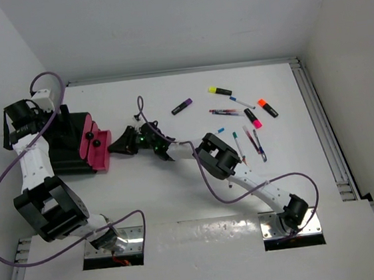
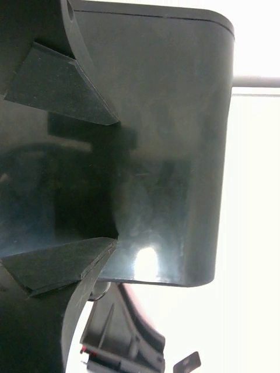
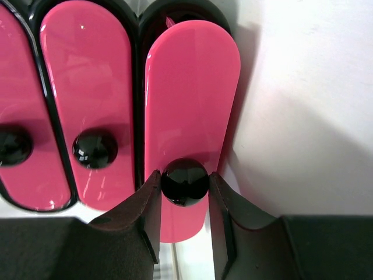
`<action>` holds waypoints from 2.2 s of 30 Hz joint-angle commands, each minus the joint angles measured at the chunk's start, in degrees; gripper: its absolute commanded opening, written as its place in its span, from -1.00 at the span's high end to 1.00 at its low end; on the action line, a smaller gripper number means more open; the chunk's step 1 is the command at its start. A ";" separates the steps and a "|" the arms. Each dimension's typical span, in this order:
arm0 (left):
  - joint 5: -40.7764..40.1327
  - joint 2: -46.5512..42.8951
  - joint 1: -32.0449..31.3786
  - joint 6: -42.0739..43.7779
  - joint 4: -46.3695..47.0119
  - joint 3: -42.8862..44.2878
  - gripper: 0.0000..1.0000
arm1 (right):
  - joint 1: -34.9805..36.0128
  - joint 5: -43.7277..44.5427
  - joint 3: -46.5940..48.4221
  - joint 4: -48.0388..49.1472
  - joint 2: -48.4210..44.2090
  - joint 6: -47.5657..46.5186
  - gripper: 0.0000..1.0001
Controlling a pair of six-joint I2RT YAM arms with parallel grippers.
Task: Sort the stationery into containers
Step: Open the drawer in the storage box.
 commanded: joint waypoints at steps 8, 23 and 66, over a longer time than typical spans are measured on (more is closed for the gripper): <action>-0.43 4.62 0.92 -2.42 -13.31 -4.64 -0.70 | -4.31 -5.23 -17.68 7.50 -7.00 0.26 1.00; 1.15 4.71 1.01 -2.42 -12.61 -5.00 -0.70 | -6.34 -7.43 -28.94 5.84 -12.62 2.81 0.99; 3.62 -6.09 -11.82 2.50 -11.38 2.03 -0.67 | -40.05 5.56 -38.51 -65.68 -58.57 -75.03 0.34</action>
